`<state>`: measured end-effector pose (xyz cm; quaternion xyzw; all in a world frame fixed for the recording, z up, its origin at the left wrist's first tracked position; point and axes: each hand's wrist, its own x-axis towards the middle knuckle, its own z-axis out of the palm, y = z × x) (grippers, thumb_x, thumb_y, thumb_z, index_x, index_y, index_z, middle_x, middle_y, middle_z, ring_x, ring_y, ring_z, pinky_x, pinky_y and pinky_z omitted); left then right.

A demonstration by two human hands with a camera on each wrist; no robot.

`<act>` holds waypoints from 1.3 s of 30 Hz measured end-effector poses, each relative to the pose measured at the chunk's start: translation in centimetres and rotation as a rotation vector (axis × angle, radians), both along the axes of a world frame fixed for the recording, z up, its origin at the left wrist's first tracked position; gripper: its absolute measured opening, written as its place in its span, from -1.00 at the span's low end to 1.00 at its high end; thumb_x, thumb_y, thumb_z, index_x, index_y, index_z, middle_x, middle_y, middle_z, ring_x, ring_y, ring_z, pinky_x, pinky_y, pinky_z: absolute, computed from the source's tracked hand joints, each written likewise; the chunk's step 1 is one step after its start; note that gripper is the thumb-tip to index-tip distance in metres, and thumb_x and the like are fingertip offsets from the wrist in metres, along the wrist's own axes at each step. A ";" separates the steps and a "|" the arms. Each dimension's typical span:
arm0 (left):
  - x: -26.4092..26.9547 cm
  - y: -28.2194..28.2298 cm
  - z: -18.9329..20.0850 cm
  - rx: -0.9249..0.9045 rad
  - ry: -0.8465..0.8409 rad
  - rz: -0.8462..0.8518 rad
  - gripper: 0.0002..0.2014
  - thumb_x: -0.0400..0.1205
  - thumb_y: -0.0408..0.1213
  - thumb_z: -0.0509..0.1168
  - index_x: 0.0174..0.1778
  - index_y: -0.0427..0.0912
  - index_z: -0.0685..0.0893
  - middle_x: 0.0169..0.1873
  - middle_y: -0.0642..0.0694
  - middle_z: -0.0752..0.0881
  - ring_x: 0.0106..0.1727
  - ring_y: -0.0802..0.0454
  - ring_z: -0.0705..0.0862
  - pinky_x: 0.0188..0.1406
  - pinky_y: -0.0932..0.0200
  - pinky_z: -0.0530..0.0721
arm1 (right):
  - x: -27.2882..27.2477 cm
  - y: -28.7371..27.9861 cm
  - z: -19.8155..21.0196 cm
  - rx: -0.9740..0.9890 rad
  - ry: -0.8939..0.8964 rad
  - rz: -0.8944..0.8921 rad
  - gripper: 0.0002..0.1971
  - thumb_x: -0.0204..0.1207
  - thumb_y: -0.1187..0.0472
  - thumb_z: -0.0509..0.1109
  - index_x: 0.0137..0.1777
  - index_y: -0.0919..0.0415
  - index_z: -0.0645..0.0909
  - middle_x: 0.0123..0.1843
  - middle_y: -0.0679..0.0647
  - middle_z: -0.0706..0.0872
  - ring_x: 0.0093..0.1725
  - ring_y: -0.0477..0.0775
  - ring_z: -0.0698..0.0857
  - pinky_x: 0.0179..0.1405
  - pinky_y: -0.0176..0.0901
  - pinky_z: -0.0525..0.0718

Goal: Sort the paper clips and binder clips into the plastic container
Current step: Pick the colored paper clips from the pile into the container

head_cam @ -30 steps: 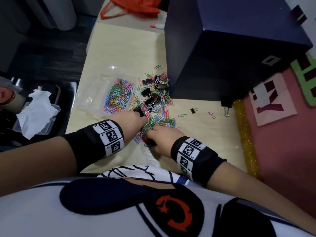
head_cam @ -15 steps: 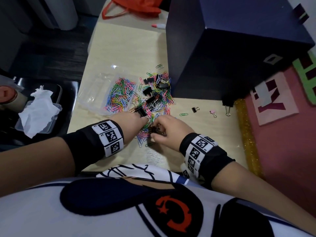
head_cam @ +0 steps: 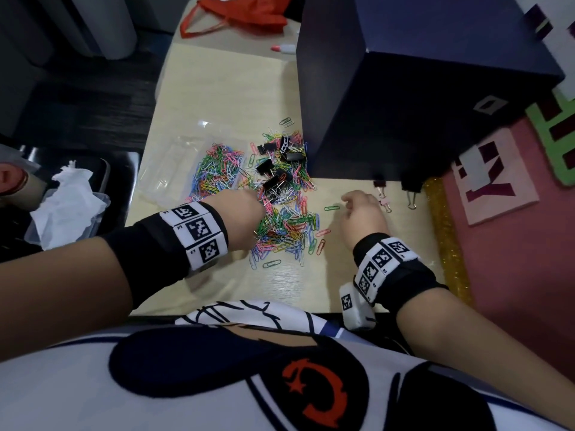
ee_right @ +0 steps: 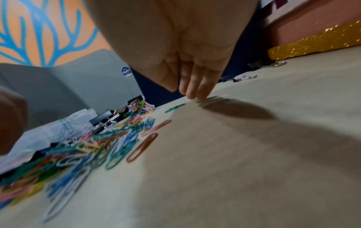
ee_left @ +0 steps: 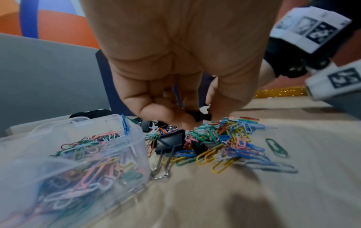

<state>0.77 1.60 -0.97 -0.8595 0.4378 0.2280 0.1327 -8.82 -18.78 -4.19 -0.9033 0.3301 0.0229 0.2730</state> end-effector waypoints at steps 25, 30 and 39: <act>1.3 -1.5 -0.1 -0.080 0.046 0.207 -0.82 0.62 -0.29 0.24 0.11 -0.18 0.61 -0.12 -0.12 0.68 -0.17 -0.06 0.65 -0.26 0.13 0.60 | -1.2 2.4 -1.2 -0.076 0.033 0.423 -0.77 0.53 0.27 0.26 0.12 0.08 0.65 0.14 0.08 0.58 0.20 0.15 0.54 0.23 0.04 0.58; 0.5 0.8 -2.3 -0.146 -0.049 0.226 -0.64 0.62 -0.33 0.20 0.35 -0.13 0.40 0.10 -0.24 0.54 -0.11 -0.21 0.70 -0.33 -0.02 0.66 | 0.0 4.7 -0.8 -0.109 0.070 0.647 -0.68 0.59 0.06 0.28 0.33 -0.07 0.54 0.27 0.05 0.50 0.30 0.16 0.45 0.31 0.05 0.50; 0.0 1.6 -2.9 -0.165 -0.056 0.241 -0.67 0.61 -0.29 0.25 0.28 -0.16 0.39 0.00 -0.19 0.60 -0.12 -0.18 0.67 -0.37 0.04 0.59 | 1.3 4.4 -0.4 -0.158 0.200 0.576 -0.80 0.57 0.17 0.32 0.17 0.14 0.57 0.26 0.12 0.48 0.27 0.19 0.45 0.27 -0.04 0.51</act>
